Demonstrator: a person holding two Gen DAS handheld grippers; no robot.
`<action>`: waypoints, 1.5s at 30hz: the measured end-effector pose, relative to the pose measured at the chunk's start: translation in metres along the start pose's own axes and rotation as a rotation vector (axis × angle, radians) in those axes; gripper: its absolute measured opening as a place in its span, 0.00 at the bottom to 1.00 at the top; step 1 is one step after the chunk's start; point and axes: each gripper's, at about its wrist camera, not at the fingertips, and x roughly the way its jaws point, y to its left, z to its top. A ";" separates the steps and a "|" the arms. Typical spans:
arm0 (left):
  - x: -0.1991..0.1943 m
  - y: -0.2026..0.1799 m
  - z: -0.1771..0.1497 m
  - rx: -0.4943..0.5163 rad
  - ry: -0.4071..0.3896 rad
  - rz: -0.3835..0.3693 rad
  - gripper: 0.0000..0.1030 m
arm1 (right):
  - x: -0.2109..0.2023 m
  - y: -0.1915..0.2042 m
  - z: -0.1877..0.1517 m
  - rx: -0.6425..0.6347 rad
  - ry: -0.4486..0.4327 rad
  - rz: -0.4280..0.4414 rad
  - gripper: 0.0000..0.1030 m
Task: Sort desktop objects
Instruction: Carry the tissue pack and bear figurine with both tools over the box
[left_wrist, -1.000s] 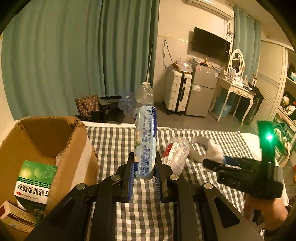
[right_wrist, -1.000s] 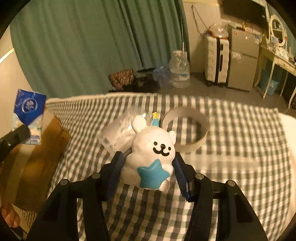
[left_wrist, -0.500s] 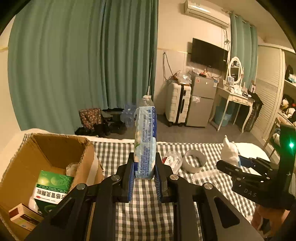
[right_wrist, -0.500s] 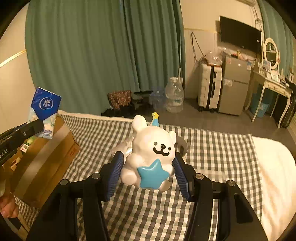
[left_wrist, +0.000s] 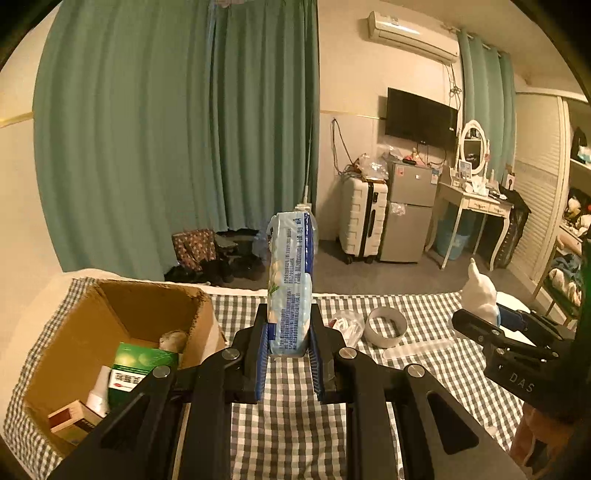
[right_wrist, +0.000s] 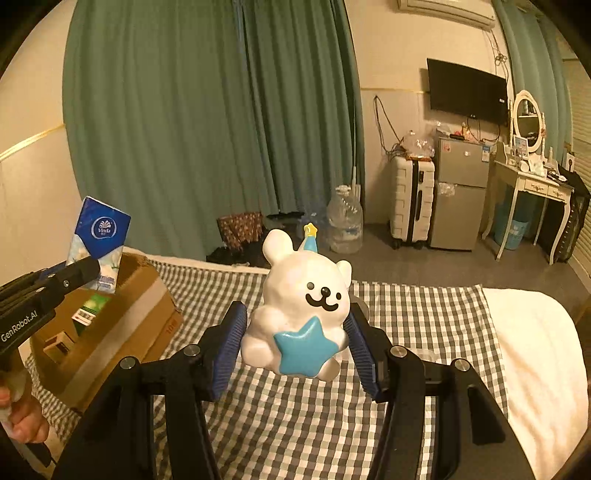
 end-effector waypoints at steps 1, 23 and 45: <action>-0.006 0.000 0.002 -0.003 -0.010 0.006 0.18 | -0.004 0.002 0.001 -0.001 -0.006 0.001 0.53; -0.062 0.077 0.014 -0.022 -0.120 0.119 0.18 | -0.045 0.082 0.018 -0.088 -0.103 0.034 0.53; -0.060 0.169 0.004 -0.096 -0.055 0.203 0.18 | -0.015 0.204 0.039 -0.185 -0.121 0.165 0.53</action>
